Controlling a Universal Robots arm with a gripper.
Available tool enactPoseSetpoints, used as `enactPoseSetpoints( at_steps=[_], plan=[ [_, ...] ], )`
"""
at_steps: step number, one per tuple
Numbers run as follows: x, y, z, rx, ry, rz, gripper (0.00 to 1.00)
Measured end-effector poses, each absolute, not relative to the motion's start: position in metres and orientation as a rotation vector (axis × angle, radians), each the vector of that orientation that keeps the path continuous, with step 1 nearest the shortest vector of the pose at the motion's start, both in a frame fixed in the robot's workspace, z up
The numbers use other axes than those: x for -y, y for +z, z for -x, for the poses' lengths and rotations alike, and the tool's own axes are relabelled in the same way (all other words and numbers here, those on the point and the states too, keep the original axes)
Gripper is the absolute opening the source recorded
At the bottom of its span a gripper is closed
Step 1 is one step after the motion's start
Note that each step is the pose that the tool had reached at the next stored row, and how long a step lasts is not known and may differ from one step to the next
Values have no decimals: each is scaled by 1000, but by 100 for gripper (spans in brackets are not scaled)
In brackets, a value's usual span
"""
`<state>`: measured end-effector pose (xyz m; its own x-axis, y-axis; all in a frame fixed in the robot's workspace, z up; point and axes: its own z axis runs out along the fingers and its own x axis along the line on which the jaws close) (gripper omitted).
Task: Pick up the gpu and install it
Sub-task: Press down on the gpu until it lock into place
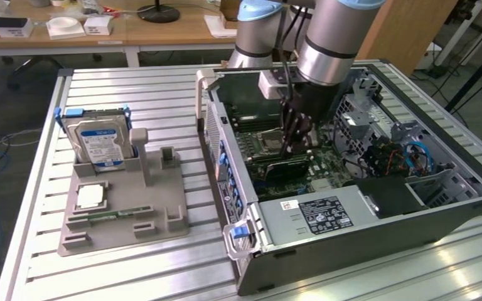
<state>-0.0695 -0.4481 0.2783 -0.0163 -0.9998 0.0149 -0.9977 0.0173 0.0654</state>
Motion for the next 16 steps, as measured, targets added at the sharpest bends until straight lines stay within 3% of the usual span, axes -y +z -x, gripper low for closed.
enactPoseSetpoints(
  at_steps=[6, 16],
  plan=[
    [448, 305, 69, 2199, -56, -2163, 11],
    [448, 307, 69, 2199, -56, -2163, 11]
  ],
)
